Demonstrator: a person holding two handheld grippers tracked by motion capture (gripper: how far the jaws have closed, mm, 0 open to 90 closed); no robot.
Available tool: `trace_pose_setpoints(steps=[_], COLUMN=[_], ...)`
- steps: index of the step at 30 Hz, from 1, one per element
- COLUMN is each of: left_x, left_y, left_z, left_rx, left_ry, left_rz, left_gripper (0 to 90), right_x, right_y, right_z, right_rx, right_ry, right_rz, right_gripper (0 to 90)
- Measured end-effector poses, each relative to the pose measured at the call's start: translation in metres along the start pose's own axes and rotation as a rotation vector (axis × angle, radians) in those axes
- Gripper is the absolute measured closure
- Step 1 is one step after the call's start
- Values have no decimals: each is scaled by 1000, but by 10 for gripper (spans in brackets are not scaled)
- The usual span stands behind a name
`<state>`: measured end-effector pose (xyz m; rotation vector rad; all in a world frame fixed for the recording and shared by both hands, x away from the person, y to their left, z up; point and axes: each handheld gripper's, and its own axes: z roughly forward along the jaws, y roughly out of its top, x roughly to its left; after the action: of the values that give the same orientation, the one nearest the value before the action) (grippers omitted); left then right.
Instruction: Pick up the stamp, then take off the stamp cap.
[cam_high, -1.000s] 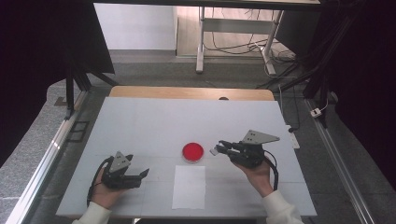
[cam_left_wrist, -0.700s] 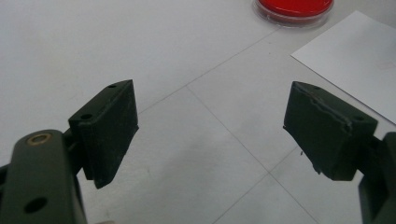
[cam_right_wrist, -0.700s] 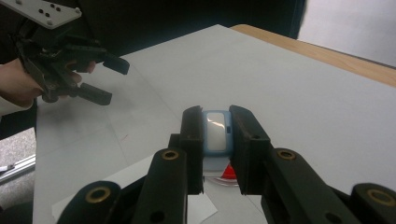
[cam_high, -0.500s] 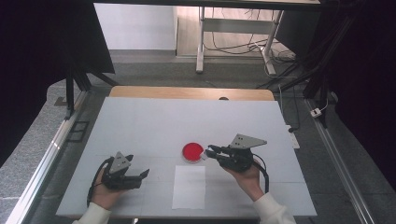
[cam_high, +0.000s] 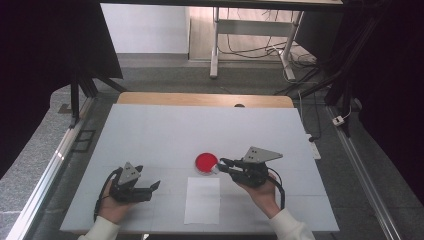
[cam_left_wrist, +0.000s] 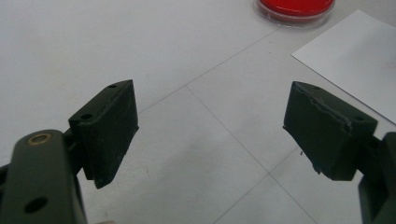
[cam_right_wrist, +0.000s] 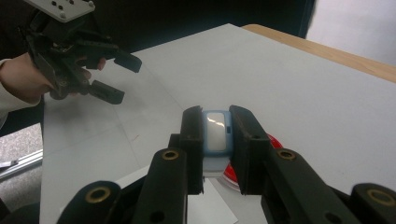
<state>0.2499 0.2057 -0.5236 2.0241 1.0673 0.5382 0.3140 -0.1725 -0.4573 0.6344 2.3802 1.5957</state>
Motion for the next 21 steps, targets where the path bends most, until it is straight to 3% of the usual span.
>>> trace_pose_setpoints(steps=[21], left_x=[-7], left_y=[9], left_z=[0], left_rx=[-38], left_ry=[16], left_rz=[14], left_gripper=[189], right_x=[-1], right_y=[-4], right_z=[0], right_rx=[-10], right_ry=[-11], right_rz=[13], right_gripper=[753])
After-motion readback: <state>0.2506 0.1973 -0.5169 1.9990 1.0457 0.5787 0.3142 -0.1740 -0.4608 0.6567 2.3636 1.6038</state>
